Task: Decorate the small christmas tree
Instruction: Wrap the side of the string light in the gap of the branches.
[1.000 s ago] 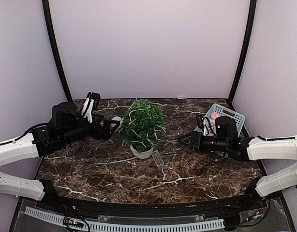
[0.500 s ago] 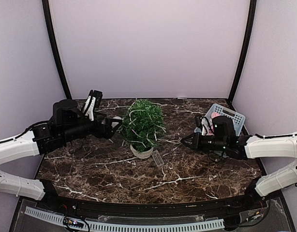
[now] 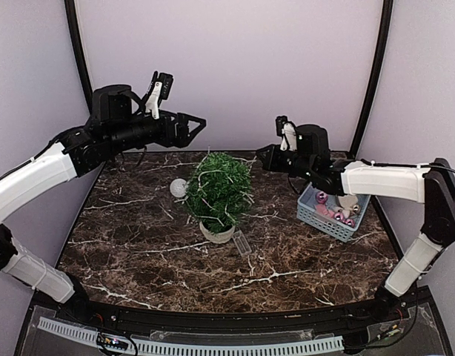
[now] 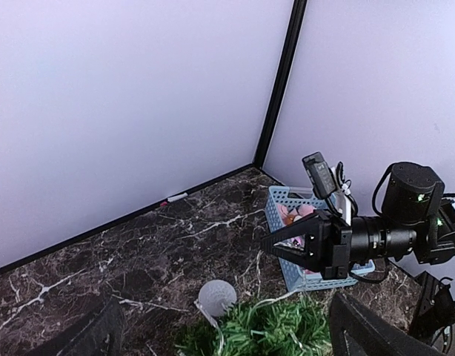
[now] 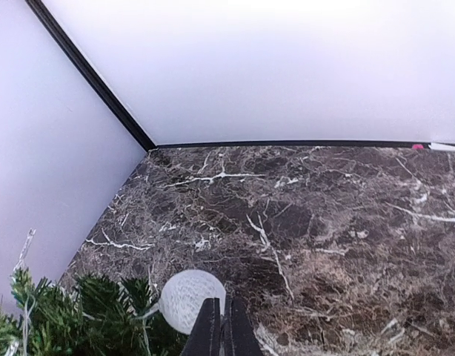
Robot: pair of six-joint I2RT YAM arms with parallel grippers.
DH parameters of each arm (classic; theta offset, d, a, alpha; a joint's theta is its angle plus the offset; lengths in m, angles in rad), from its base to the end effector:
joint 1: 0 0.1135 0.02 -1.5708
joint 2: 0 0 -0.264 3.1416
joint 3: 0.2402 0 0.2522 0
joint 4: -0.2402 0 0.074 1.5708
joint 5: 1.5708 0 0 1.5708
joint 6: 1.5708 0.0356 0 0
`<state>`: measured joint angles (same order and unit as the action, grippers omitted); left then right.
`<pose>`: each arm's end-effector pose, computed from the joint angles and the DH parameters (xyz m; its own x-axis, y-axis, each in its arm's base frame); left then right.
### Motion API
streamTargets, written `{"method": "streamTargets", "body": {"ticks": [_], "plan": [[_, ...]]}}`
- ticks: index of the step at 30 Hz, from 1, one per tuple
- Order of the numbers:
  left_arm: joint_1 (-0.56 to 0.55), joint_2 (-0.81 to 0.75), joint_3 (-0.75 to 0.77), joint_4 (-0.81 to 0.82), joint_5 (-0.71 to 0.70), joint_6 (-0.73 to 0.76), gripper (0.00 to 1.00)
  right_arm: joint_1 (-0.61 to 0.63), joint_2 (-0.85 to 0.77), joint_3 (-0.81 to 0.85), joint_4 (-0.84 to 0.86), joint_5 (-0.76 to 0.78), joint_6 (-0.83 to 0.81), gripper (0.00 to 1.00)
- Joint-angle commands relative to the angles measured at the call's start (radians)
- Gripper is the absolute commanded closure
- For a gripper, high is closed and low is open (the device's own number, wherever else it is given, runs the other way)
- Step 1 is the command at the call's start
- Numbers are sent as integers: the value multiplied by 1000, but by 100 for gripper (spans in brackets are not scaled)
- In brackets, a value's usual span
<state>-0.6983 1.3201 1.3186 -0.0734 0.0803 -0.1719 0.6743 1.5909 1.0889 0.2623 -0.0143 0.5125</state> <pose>0.2346 -0.2007 0.4207 -0.1766 -0.0744 -0.9815 0.6820 0.7098 -0.1765 0.2929 0.2348 0.2862 -0.4731 0.2496 -0.8449 -0.4626 0.7458 0.4793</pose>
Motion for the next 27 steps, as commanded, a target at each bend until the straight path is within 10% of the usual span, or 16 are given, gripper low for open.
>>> {"method": "streamTargets", "body": {"ticks": [1, 27], "plan": [[29, 84, 92, -45, 110, 29, 1, 3, 77, 111, 40, -49, -75, 99], [215, 475, 302, 33, 667, 142, 21, -1, 121, -51, 647, -316, 19, 100]]}}
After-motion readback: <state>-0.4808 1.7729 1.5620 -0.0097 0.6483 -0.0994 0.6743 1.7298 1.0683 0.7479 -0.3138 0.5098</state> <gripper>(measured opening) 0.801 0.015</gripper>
